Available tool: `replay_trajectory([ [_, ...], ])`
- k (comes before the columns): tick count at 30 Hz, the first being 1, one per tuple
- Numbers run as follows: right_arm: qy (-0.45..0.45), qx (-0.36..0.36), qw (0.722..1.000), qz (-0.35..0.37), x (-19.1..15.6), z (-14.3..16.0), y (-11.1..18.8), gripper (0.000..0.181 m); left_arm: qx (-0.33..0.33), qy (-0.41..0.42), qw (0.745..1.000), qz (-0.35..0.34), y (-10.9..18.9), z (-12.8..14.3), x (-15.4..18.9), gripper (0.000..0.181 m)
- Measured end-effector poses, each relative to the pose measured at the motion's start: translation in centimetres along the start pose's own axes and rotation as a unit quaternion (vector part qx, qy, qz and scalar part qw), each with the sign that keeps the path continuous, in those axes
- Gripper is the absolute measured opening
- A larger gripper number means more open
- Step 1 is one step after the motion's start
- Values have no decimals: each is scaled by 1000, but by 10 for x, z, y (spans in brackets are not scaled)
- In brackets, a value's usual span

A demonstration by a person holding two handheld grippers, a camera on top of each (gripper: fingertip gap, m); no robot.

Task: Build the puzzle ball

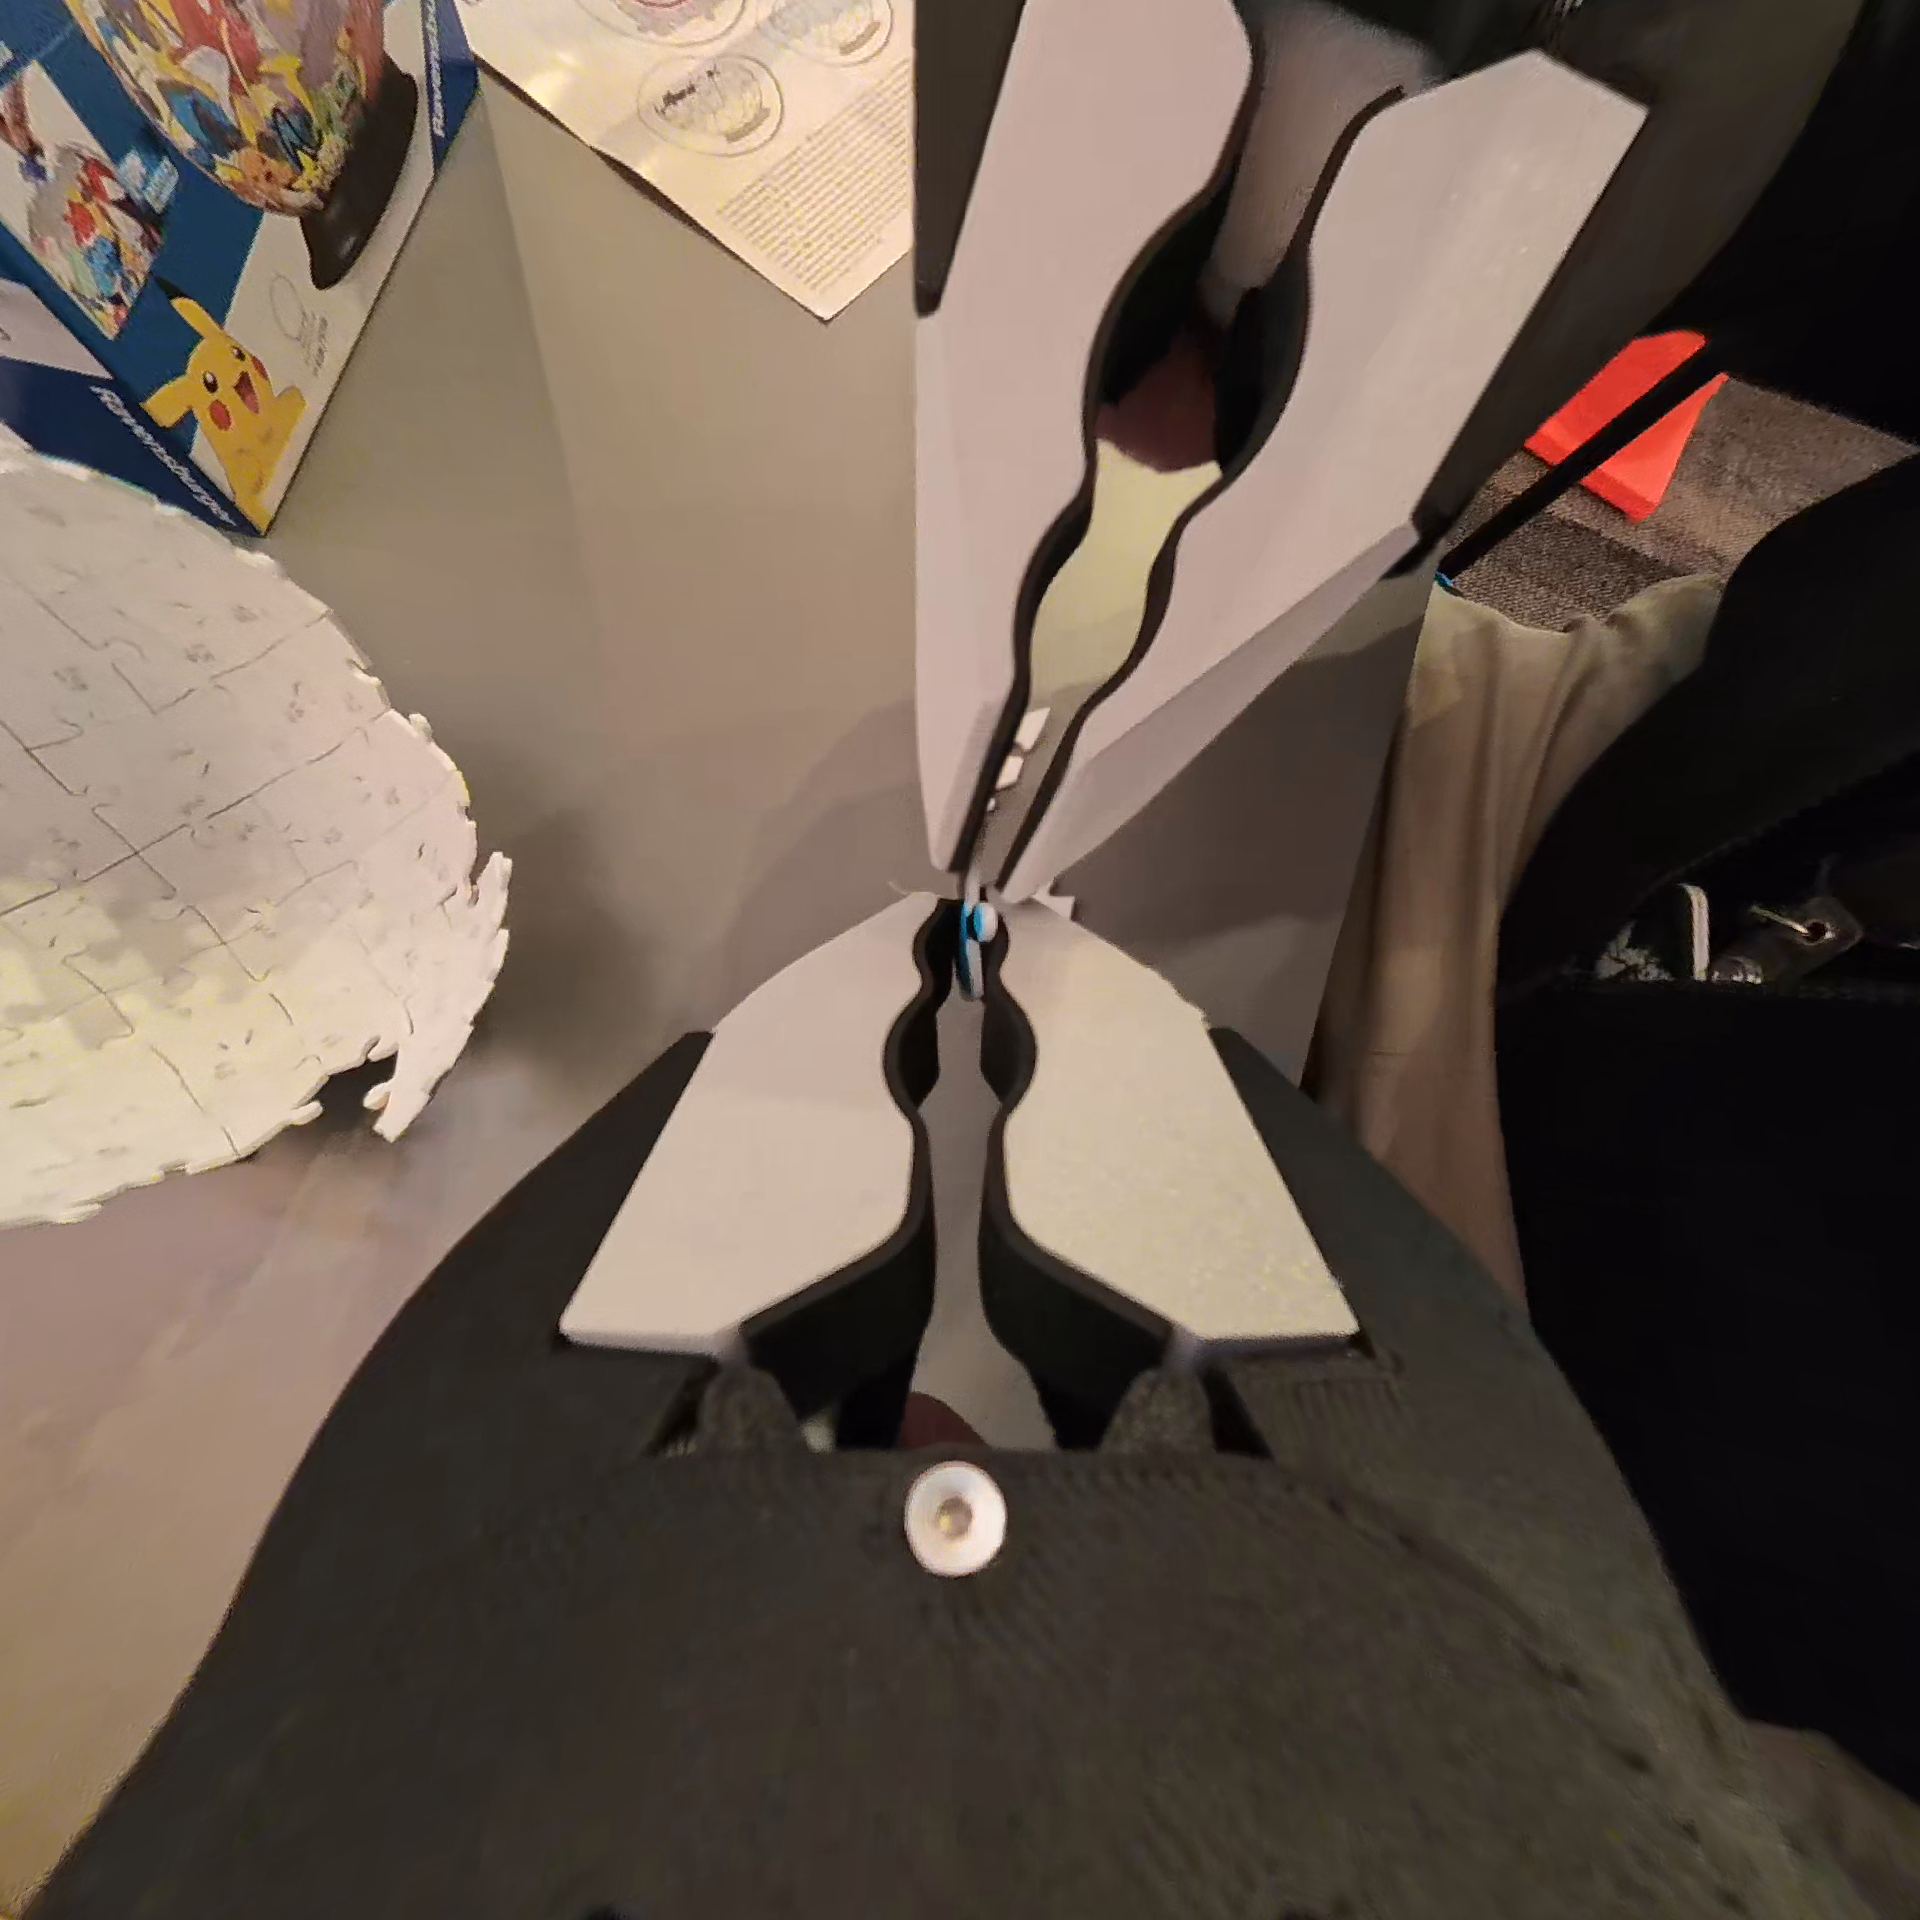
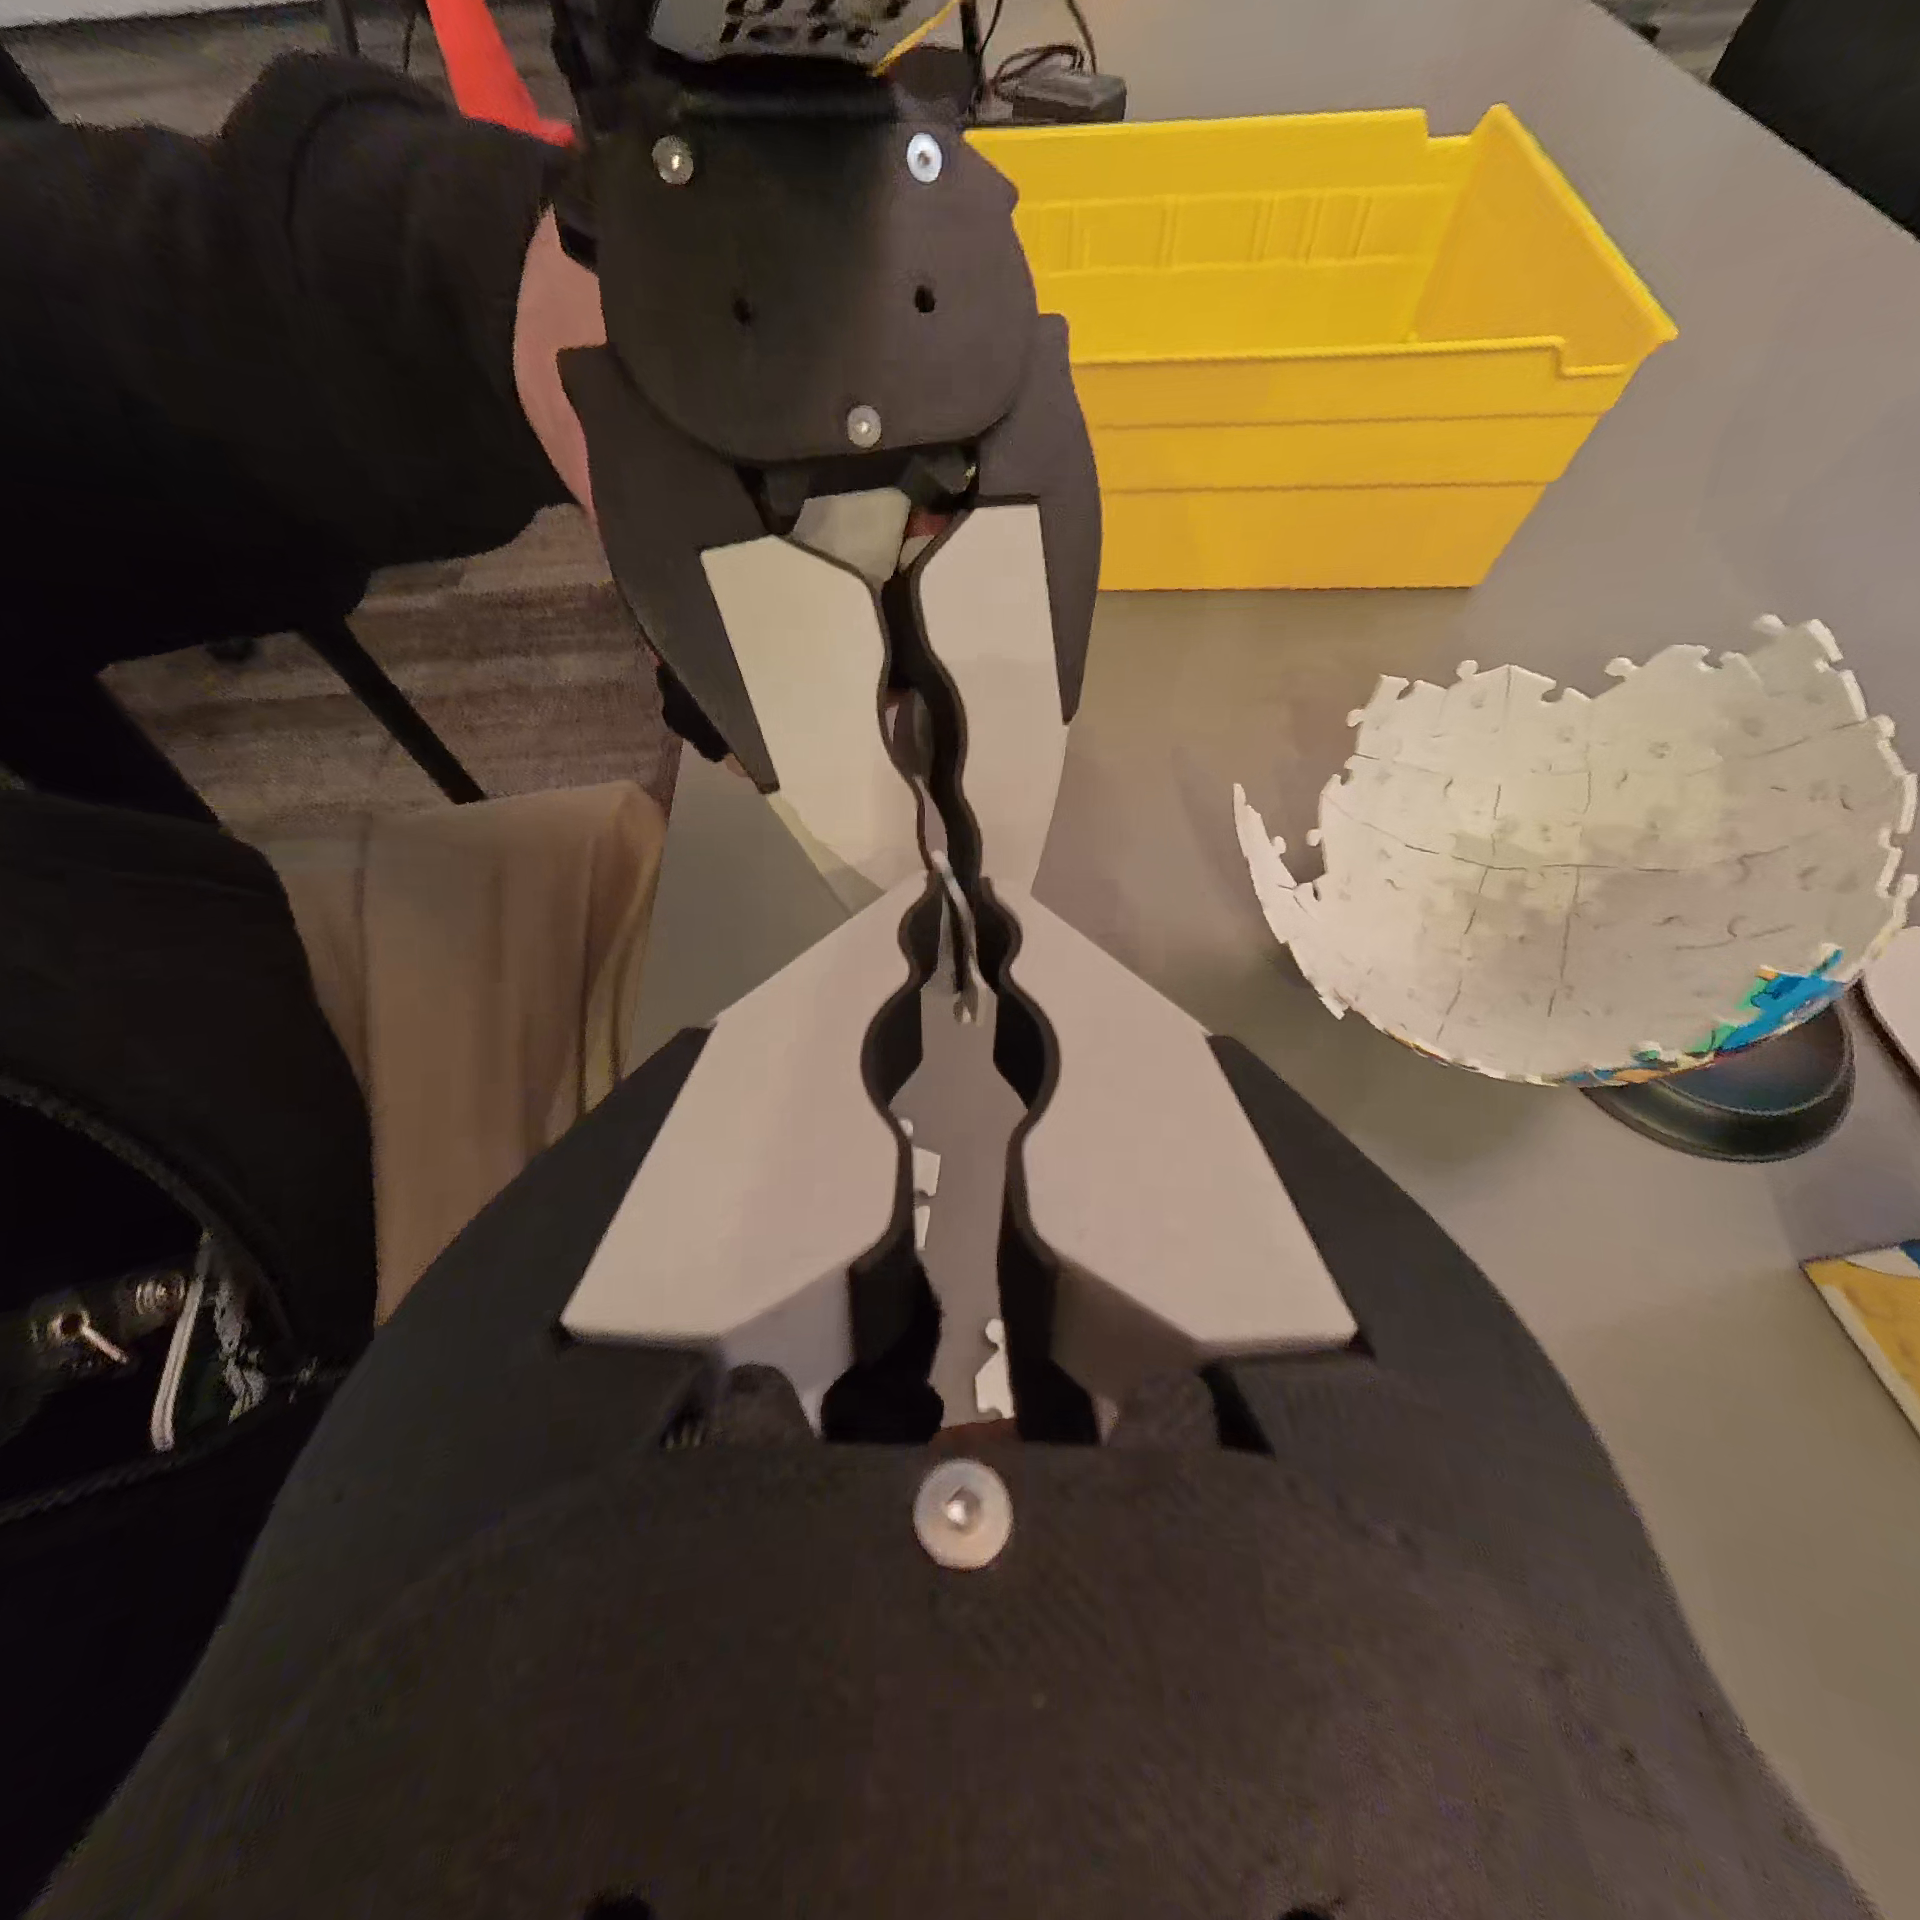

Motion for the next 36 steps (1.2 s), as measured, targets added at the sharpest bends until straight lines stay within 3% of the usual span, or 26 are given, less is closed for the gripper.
replay_trajectory([
  [11, 6, -15, 1000, -22, -2, 7, 7, 1, -26, -48, 998, 22, 1, -6, 7, 3],
  [14, -22, 8, 1000, -17, 1, 6, 10, 0, -18, -51, 999, 5, 8, -10, 3, 11],
  [19, -58, 37, 998, 6, 8, 8, 24, 0, -16, -75, 992, -100, 53, -32, -35, 43],
  [23, -74, 36, 996, 23, 13, 14, 27, 0, -42, -166, 957, -232, 76, -76, -79, 61],
  [25, -72, 30, 996, 32, 15, 16, 28, 0, -60, -200, 943, -259, 69, -94, -101, 63],
  [28, -79, 30, 995, 45, 19, 19, 32, 0, -118, -240, 921, -283, 47, -97, -137, 64],
  [32, -85, 31, 994, 57, 25, 24, 37, 0, -178, -261, 902, -294, 22, -82, -174, 54],
  [36, -89, 33, 994, 58, 27, 26, 38, 0, -204, -267, 896, -290, 6, -70, -190, 46],
])
Point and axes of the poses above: each gripper's, where its closed fingertips meet, y back along the fingers, z out of its underside, x = y × z across the jaws, the point moved 4 cm from there along y, back along the fingers, and after that the axes turned 3 degrees about y, right-handed, at the moved point
